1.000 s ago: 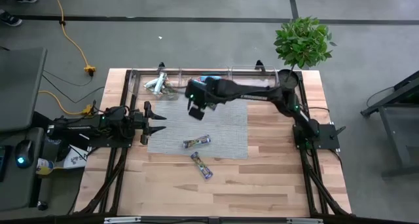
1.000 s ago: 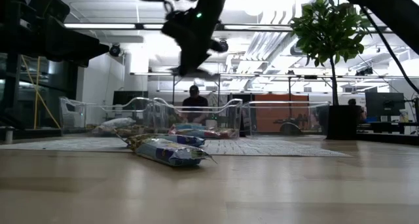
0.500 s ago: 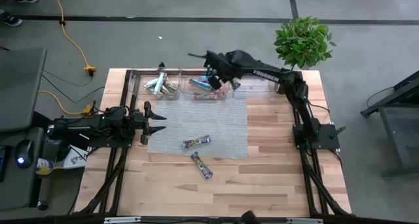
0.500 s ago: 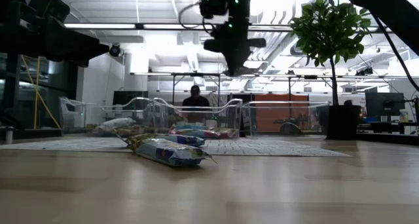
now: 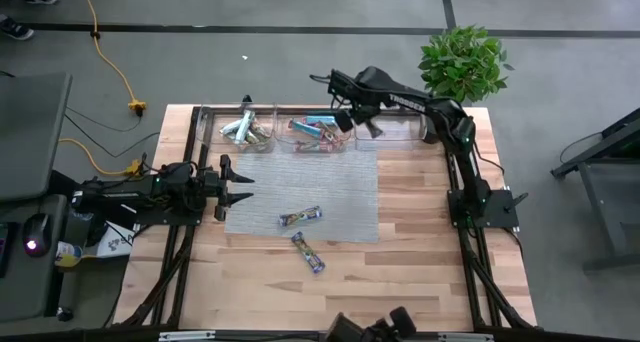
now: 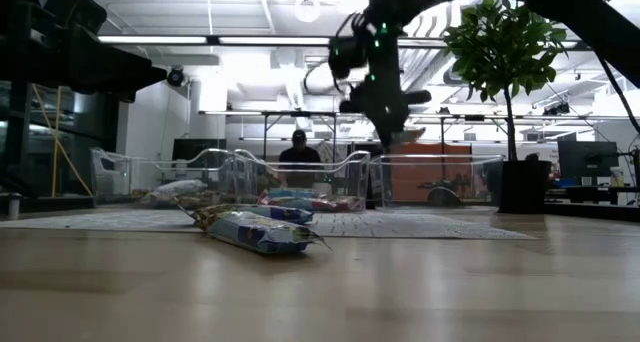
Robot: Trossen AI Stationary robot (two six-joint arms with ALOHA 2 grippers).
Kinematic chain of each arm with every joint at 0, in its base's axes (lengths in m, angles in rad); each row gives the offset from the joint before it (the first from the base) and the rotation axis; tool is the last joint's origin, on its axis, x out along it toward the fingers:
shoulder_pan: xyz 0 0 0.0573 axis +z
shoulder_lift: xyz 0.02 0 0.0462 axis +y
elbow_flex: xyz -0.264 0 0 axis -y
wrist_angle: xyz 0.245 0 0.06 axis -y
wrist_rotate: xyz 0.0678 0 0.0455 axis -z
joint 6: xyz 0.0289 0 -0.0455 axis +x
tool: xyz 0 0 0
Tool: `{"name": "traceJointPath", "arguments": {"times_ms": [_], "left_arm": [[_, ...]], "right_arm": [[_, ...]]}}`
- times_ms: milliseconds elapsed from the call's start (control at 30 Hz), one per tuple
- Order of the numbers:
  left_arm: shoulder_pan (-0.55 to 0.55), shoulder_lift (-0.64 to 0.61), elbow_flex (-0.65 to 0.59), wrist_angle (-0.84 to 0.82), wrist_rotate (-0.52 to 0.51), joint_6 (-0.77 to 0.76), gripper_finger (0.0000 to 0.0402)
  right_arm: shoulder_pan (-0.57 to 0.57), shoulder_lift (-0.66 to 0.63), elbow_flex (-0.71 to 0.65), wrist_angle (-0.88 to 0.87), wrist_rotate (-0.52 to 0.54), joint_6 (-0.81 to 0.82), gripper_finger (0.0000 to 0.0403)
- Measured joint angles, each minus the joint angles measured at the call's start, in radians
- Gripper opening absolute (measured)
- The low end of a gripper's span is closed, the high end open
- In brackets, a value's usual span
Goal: Pick and place Granola Bars by type
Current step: Put the blue granola bar into the right transparent bin
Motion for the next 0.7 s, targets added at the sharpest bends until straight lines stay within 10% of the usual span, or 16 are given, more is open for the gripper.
{"name": "traceJointPath", "arguments": {"times_ms": [700], "left_arm": [[0.0,0.0,0.0,0.0,0.0,0.0,0.0172]], "right_arm": [[-0.01,-0.009,-0.146,0.105,-0.051,-0.109,0.0088]]}}
